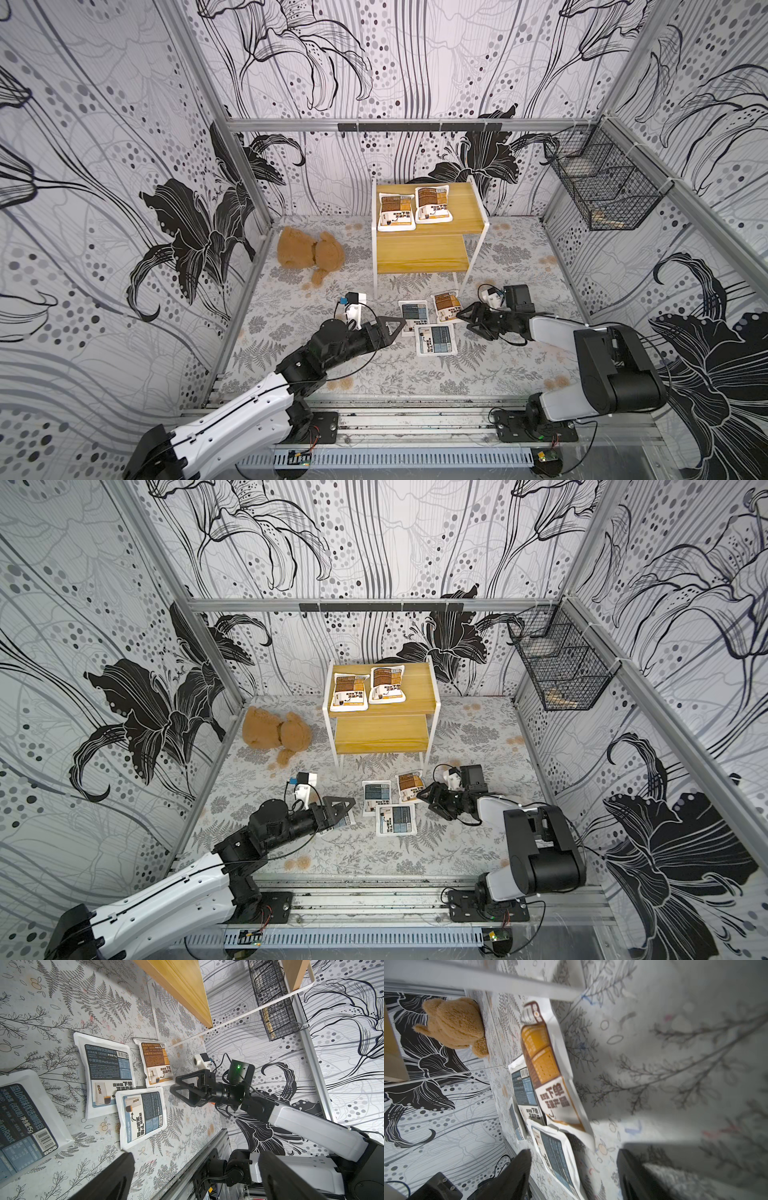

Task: Place the bagged coffee beans on the shelf by color
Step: Pick up the bagged coffee beans at the center of the board.

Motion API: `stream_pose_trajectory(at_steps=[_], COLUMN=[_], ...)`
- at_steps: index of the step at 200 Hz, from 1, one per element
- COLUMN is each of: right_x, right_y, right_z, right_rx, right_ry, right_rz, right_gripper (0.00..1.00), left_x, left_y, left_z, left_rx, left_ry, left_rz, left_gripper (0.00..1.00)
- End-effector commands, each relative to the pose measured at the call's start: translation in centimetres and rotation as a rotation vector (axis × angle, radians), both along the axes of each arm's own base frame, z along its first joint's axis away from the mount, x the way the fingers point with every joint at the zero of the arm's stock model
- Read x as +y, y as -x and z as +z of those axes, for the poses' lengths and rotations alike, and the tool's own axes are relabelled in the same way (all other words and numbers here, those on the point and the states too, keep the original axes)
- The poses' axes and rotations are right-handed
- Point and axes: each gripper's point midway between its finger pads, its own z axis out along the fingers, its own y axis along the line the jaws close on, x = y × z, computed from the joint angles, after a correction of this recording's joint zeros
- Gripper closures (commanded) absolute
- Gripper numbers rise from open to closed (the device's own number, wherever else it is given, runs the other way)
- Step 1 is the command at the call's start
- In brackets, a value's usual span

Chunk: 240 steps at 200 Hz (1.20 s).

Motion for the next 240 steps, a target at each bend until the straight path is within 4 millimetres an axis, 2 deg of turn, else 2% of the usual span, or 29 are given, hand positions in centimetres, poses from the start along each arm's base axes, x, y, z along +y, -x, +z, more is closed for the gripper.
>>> stream_pose_trajectory(at_steps=[1, 48, 121, 140, 154, 165, 216, 240], right_x=[-0.8, -0.9, -0.9, -0.9, -0.9, -1.0, -1.9, -2.7], right_y=[-0.3, -1.0, -1.4, -1.5, -1.5, -1.5, -1.0, 0.1], right_z=[-1.7, -2.3, -1.8, -1.3, -0.8, -0.5, 2.7, 4.3], right_rx=[0.011, -0.002, -0.050, -0.073, -0.090, -0.102, -0.174, -0.177], right_ry=[0.048, 0.059, 0.060, 0.060, 0.065, 0.072, 0.134, 0.186], right_rz=[-0.015, -0.016, 0.000, 0.005, 0.009, 0.011, 0.001, -0.011], right_gripper=[0.31, 0.37, 0.64, 0.74, 0.85, 1.00, 1.00, 1.00], left_x=[0.1, 0.1, 0.1, 0.3, 0.4, 0.4, 0.6, 0.5], left_y=[-0.1, -0.3, -0.3, -0.2, -0.2, -0.1, -0.2, -0.1], left_z=[-0.2, -0.7, -1.3, -1.4, -1.4, -1.3, -1.0, -0.9], left_rx=[-0.012, -0.006, 0.008, 0.012, 0.013, 0.012, 0.008, 0.008], left_ry=[-0.013, -0.042, -0.051, -0.048, -0.043, -0.041, -0.032, -0.024], left_rz=[0.006, 0.007, 0.010, 0.015, 0.019, 0.019, 0.030, 0.030], left_gripper=[0.02, 0.02, 0.02, 0.02, 0.02, 0.02, 0.02, 0.02])
